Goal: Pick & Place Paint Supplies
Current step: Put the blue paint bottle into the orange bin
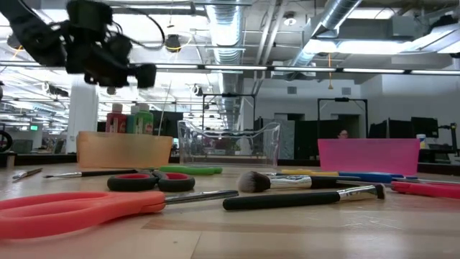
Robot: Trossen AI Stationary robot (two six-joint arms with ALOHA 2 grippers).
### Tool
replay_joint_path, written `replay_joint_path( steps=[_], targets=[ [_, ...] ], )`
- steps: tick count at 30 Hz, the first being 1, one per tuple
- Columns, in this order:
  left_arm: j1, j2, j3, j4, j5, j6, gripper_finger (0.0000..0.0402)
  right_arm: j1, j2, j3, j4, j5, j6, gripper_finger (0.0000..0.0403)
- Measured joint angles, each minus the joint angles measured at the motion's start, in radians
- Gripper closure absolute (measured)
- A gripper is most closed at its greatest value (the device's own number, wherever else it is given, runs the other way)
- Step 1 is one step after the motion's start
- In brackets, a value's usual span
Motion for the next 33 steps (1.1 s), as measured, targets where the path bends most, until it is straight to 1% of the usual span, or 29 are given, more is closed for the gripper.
replay_joint_path(
  steps=[2,5,7,9,14,17,19,21,29,33],
  targets=[
    [-0.015,-0.064,0.0,0.001,0.029,0.0,0.0076,0.0,0.0,0.0,-0.078,-0.023,0.041,0.0371],
    [-0.055,-0.158,0.0,0.002,0.094,0.0,0.0076,0.009,-0.001,-0.02,-0.257,-0.044,0.136,0.034],
    [-0.086,-0.214,0.0,0.001,0.118,0.0,0.0076,0.027,0.0,-0.053,-0.361,-0.064,0.21,0.0313],
    [-0.116,-0.261,0.0,0.0,0.12,0.0,0.0076,0.052,-0.004,-0.099,-0.417,-0.099,0.288,0.0281],
    [-0.178,-0.357,0.0,0.0,0.12,0.0,0.0076,0.159,-0.011,-0.235,-0.435,-0.244,0.463,0.019],
    [-0.195,-0.386,0.0,0.0,0.12,0.0,0.0076,0.228,0.004,-0.29,-0.433,-0.304,0.557,0.0153],
    [-0.2,-0.391,0.0,0.002,0.12,0.0,0.0076,0.272,0.005,-0.311,-0.437,-0.323,0.605,0.0144],
    [-0.202,-0.389,0.0,-0.001,0.12,0.0,0.0076,0.307,0.015,-0.31,-0.438,-0.324,0.647,0.0144],
    [-0.206,-0.382,0.0,0.001,0.12,-0.003,0.0076,0.441,0.027,-0.312,-0.52,-0.321,0.81,0.0158],
    [-0.206,-0.382,0.0,0.001,0.121,-0.003,0.0076,0.474,0.029,-0.312,-0.511,-0.313,0.862,0.0159]
  ],
)
